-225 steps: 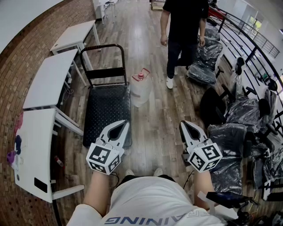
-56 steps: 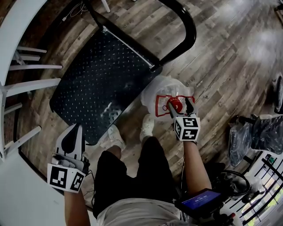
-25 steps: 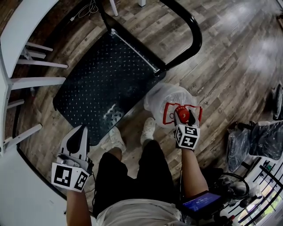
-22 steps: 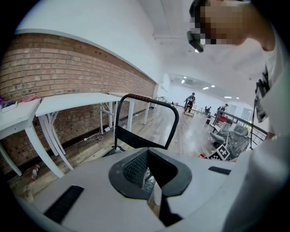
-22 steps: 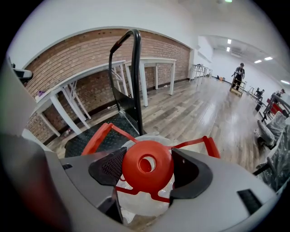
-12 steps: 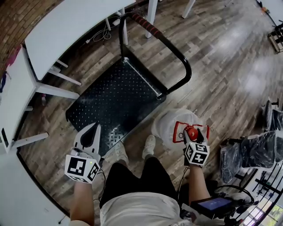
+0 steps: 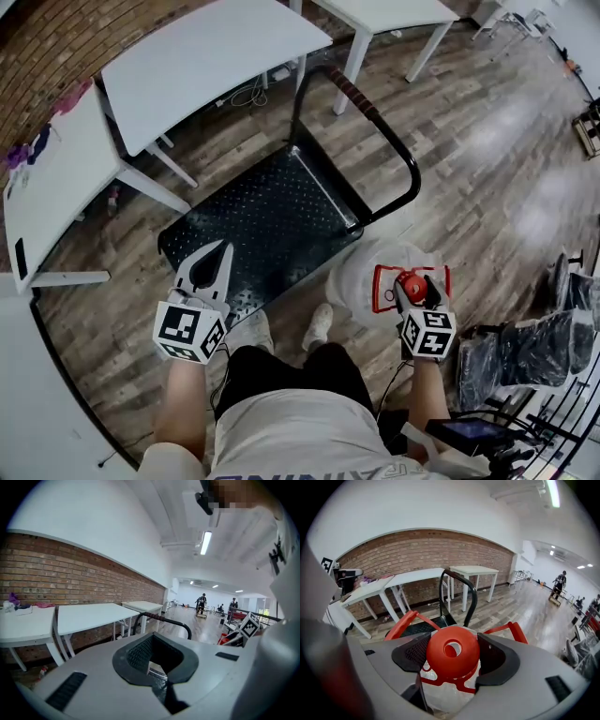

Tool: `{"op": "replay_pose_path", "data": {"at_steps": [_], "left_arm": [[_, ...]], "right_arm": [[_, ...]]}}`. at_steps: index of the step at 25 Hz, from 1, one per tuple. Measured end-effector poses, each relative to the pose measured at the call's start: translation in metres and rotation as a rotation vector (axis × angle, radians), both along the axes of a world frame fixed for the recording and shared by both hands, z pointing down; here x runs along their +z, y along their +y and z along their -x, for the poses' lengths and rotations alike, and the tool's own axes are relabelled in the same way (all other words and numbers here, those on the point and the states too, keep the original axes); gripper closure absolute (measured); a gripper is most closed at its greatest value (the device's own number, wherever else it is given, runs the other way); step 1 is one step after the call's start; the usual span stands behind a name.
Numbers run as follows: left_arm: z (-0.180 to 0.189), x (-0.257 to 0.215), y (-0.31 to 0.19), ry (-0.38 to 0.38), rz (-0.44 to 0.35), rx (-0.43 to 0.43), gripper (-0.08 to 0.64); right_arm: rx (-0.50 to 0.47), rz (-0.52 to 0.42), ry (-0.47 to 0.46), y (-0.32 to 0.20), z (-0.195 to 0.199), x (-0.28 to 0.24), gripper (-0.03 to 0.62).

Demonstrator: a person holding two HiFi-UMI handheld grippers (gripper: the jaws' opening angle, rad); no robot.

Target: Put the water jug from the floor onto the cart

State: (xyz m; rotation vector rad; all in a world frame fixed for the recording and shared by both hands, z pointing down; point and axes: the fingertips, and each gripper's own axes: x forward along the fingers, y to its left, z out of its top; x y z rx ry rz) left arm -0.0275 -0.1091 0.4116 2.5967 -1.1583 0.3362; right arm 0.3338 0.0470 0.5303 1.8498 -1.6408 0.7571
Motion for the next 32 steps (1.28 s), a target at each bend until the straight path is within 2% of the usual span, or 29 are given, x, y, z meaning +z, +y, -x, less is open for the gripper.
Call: {"op": "replay_pose_path", "data": {"at_steps": [7, 12, 17, 24, 32], "left_arm": [[0.081, 0.001, -0.005, 0.017, 0.009, -0.112, 0.56], [0.138, 0.0, -0.012, 0.012, -0.011, -0.15, 0.56], [0.176, -0.004, -0.024, 0.021, -0.02, -0.189, 0.56], [0.191, -0.004, -0.041, 0.024, -0.016, -0.271, 0.56], [0.184, -0.005, -0.063, -0.007, 0.019, -0.442, 0.56]], "right_arm": [[-0.135, -0.008, -0.014, -0.049, 0.061, -0.024, 0.279], [-0.187, -0.01, -0.036, -0.083, 0.109, -0.03, 0.279], [-0.249, -0.016, -0.048, -0.123, 0.151, -0.035, 0.279], [-0.438, -0.027, -0.059, -0.19, 0.206, -0.035, 0.279], [-0.706, -0.02, -0.059, -0.274, 0.248, -0.021, 0.279]]}}
